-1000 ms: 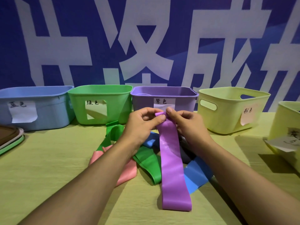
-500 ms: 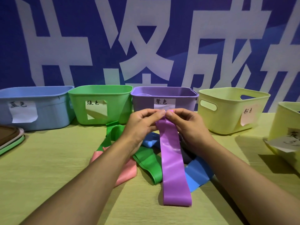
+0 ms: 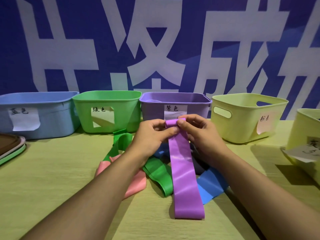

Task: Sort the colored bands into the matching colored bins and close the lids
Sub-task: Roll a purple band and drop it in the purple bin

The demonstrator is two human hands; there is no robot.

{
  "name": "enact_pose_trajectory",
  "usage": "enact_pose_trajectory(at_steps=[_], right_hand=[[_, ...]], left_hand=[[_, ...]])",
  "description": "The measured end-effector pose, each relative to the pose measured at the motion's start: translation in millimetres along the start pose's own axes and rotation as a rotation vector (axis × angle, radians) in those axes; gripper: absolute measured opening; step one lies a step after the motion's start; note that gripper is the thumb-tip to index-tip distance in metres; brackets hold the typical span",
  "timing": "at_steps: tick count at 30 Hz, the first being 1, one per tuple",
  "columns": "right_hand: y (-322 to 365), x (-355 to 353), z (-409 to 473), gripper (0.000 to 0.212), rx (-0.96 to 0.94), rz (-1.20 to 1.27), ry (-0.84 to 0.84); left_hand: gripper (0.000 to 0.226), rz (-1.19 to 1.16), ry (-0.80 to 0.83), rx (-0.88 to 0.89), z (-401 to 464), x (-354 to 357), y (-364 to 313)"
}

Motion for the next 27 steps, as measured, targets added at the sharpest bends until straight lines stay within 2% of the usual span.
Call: enact_pose_trajectory(at_steps=[3,10,20,22,27], right_hand=[[-0.1,0.9,-0.3,0.021,-0.019,-0.001,0.013],[-0.7,-1.3,1.2,0.029,-0.038,0.017,0.049],[0.3,-4.2,1.8,0.019,-0.030,-0.030,0.026],[-1.4,-3.5,2.1,0.020,-0.052,-0.049,0.034],[-2.7,-3.1,0.9,0.021,-0.051,-0.074,0.051]], left_hand=[[0.014,0.013,-0.033,0.023,1.8,-1.0,0.5],[0.018,-0.028,-0.021,0.022,1.4,-2.4,-0.8],[0.036,-0.204,0.010,-0.072,-4.3,5.1,-9.1],[0.035,-0.205,-0.033,-0.083,-3.9,6.4,-8.9],[0.015,-0.140,-0.100,-0.062,-0.8,2.8,-3.5]])
Point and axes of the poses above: each hand's wrist, its own z-axis towards the middle knuckle, its own x-axis out of the palm, y = z × x, the point moved 1 cm from there along z, towards the middle knuckle, and after that the axes turned 8 degrees about -z, right-handed, at the moved point
